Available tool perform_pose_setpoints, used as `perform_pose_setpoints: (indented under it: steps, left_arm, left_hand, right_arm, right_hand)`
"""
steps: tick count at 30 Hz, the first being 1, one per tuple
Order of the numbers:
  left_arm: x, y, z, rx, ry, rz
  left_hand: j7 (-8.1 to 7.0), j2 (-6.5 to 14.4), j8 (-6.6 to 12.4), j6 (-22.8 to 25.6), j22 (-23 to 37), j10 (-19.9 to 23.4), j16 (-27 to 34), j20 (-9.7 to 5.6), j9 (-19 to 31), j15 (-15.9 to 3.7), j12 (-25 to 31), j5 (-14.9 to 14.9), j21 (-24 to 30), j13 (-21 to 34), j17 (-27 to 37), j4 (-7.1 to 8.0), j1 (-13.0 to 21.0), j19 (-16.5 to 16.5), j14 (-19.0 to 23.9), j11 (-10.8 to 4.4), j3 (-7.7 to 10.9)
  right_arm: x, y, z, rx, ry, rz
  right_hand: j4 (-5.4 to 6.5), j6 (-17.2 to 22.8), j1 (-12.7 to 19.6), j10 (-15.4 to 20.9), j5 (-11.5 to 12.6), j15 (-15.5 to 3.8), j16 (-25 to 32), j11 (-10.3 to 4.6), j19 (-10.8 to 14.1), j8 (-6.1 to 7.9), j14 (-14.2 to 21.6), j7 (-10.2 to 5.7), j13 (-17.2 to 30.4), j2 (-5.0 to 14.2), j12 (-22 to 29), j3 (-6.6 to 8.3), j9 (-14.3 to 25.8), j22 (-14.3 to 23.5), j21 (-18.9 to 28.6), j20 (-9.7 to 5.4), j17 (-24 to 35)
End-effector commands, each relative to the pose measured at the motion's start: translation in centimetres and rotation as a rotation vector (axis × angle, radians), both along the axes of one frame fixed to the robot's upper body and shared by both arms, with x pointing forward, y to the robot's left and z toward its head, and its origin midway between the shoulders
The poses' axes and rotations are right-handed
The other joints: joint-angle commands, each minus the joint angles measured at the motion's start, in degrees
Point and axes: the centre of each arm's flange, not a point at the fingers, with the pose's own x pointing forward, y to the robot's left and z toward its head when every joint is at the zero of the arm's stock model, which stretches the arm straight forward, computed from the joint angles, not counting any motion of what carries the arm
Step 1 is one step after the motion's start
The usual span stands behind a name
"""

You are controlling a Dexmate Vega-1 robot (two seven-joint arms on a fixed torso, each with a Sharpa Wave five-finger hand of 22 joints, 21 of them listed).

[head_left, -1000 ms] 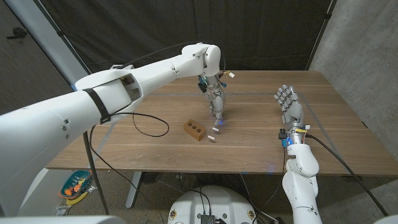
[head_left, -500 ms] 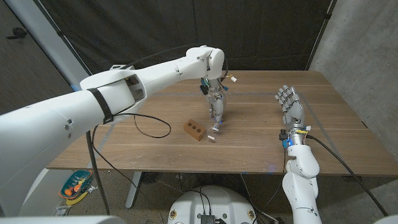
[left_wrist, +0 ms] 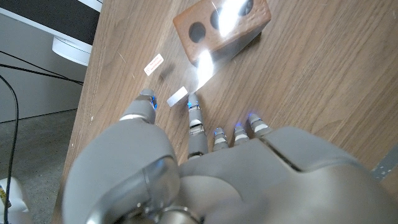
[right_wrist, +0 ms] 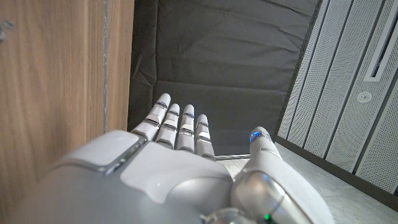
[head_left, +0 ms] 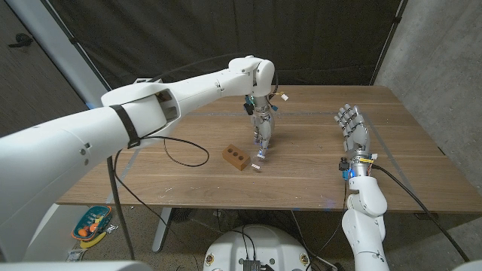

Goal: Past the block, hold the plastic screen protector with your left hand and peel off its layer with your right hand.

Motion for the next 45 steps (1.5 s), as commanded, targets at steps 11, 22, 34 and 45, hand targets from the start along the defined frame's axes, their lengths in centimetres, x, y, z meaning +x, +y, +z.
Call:
perform_pose_setpoints:
  steps: [11, 22, 34, 45]
  left_arm:
    - [0.9, 0.7, -1.9, 0.017, 0.003, 0.005]
    - [1.1, 0.6, -2.4, 0.046, 0.06, 0.007]
    - [0.6, 0.6, -2.6, 0.066, 0.035, -0.002]
    - [0.0, 0.3, -2.8, 0.155, -0.037, 0.017]
  left_hand:
    - [-3.45, 0.56, 1.47, 2.84, 0.28, -0.54, 0.3, -0.29, 0.75, -0.28, 0.07, 0.54, 0.31, 0.0, 0.08, -1.25, 3.77, 0.51, -10.45, -1.32, 0.82]
    - [-5.6, -0.38, 1.88, 3.28, 0.32, -1.47, 0.24, -0.3, 0.99, 0.38, -0.09, 0.41, 0.0, -0.02, 0.09, -1.27, 5.27, -0.3, -11.39, -1.38, 0.32]
    - [-7.36, -2.56, 3.43, 8.21, 0.47, -0.63, 0.83, -0.18, 0.36, 0.41, 0.53, 0.5, 0.01, -0.07, 0.18, -0.5, 5.62, -0.67, -11.08, -2.58, -1.64]
    - [-7.83, -1.56, 4.12, 8.47, 0.63, -0.75, 0.85, 0.27, 0.98, 0.94, 0.3, 0.51, -0.09, -0.06, 0.2, -0.58, 7.82, -1.36, -10.49, -2.12, -1.44]
  right_arm:
    - [0.0, 0.0, -0.1, 0.022, -0.008, -0.014]
    - [0.1, 0.1, -0.1, 0.045, -0.006, -0.024]
    - [0.3, 0.2, -0.2, 0.06, -0.012, -0.029]
    - [0.4, 0.2, -0.3, 0.075, -0.022, -0.032]
  right_hand:
    - [0.07, 0.4, -0.5, 0.82, 0.02, 0.02, 0.21, -0.01, 0.3, 0.03, 0.73, -0.01, 0.09, 0.05, 0.26, 0.18, 0.21, 0.09, -0.23, 0.0, 0.12]
    - [0.27, 0.42, -0.83, 1.27, 0.01, 0.06, 0.24, 0.15, 0.33, 0.0, 1.02, -0.01, 0.09, 0.11, 0.35, 0.13, 0.21, 0.1, -0.34, 0.01, 0.19]
    - [0.5, 0.32, -1.24, 1.47, 0.01, -0.05, 0.32, 0.23, 0.42, -0.08, 1.43, 0.15, 0.1, 0.07, 0.35, 0.02, 0.22, 0.11, -0.44, -0.05, 0.25]
    - [0.57, 0.29, -1.41, 1.5, 0.03, -0.08, 0.24, 0.25, 0.5, -0.11, 1.53, 0.17, 0.11, 0.03, 0.29, 0.01, 0.22, 0.11, -0.53, -0.12, 0.23]
